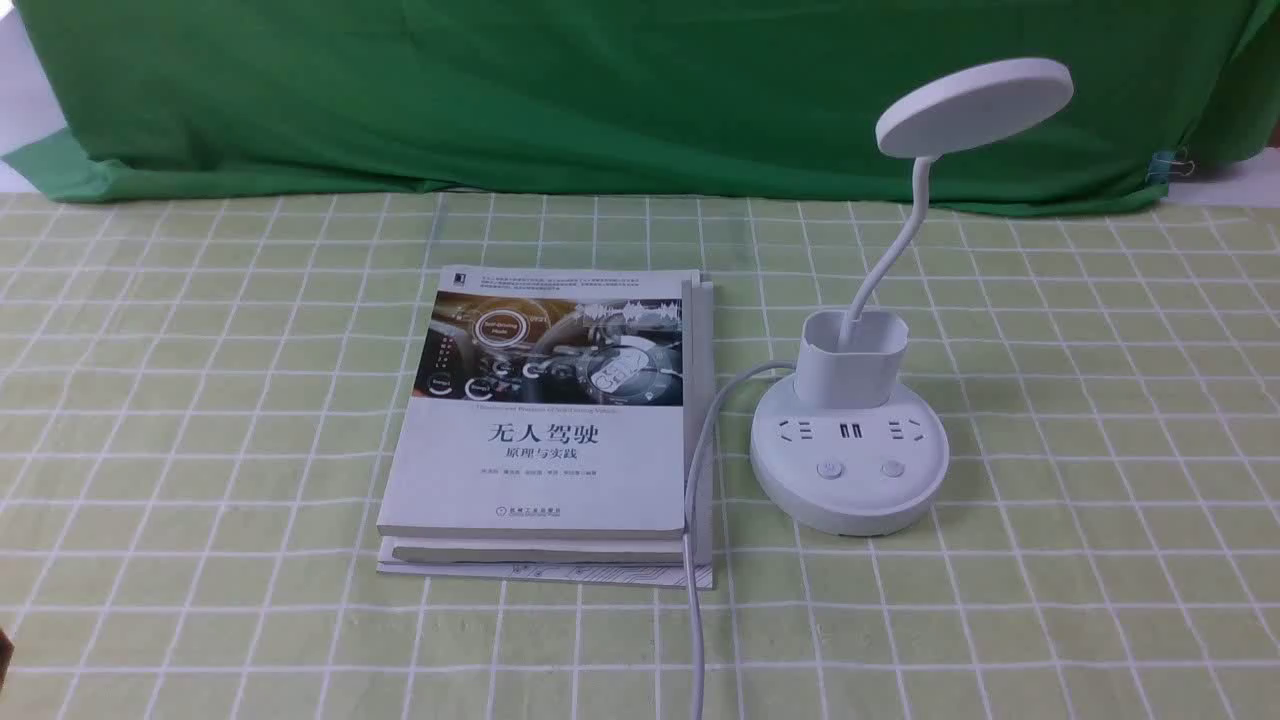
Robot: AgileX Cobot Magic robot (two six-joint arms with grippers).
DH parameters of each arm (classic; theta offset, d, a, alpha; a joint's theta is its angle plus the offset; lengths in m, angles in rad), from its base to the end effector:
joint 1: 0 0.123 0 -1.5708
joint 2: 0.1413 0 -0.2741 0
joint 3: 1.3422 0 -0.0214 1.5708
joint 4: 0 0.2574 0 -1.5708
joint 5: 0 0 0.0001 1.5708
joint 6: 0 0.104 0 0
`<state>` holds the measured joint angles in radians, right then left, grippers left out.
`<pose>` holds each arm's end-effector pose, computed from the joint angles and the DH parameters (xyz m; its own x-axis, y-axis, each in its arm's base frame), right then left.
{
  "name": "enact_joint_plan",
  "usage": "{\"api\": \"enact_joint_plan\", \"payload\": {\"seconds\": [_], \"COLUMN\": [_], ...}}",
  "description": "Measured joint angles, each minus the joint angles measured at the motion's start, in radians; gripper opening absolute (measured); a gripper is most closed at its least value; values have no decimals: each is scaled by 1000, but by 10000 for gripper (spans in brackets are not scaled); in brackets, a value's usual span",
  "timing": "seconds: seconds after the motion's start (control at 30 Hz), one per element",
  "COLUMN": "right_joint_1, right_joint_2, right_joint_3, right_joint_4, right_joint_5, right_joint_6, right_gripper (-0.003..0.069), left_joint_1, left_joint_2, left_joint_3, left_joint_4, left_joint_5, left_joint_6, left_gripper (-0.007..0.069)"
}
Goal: Turn on the table lamp on the green coffee tablecloth with your hand.
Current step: 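Press the button on the base of the white desk lamp with the right gripper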
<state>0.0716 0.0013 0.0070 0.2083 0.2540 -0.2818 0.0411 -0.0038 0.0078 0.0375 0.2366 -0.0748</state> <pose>0.0853 0.0116 0.1860 -0.1582 -0.0914 -0.9832 -0.1356 0.9883 -0.0700 0.0859 0.0044 0.1873 -0.1504 -0.0446 -0.9876 -0.0556 0.9978 -0.0366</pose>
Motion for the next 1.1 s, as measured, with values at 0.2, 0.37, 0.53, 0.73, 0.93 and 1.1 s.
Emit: {"api": "enact_joint_plan", "payload": {"seconds": [0.2, 0.37, 0.53, 0.73, 0.93, 1.1], "right_joint_1": [0, 0, 0, 0, 0, 0], "right_joint_2": [0, 0, 0, 0, 0, 0], "right_joint_3": [0, 0, 0, 0, 0, 0], "right_joint_4": [0, 0, 0, 0, 106, 131], "right_joint_5": [0, 0, 0, -3, -98, -214], "right_joint_6": [0, 0, 0, 0, 174, 383], "right_gripper": [242, 242, 242, 242, 242, 242], "left_joint_1": [0, 0, 0, 0, 0, 0], "left_joint_2": [0, 0, 0, 0, 0, 0], "left_joint_3": [0, 0, 0, 0, 0, 0], "left_joint_4": [0, 0, 0, 0, 0, 0], "left_joint_5": [0, 0, 0, 0, 0, 0], "left_joint_6": [0, 0, 0, 0, 0, 0], "left_gripper": [3, 3, 3, 3, 3, 3]}}
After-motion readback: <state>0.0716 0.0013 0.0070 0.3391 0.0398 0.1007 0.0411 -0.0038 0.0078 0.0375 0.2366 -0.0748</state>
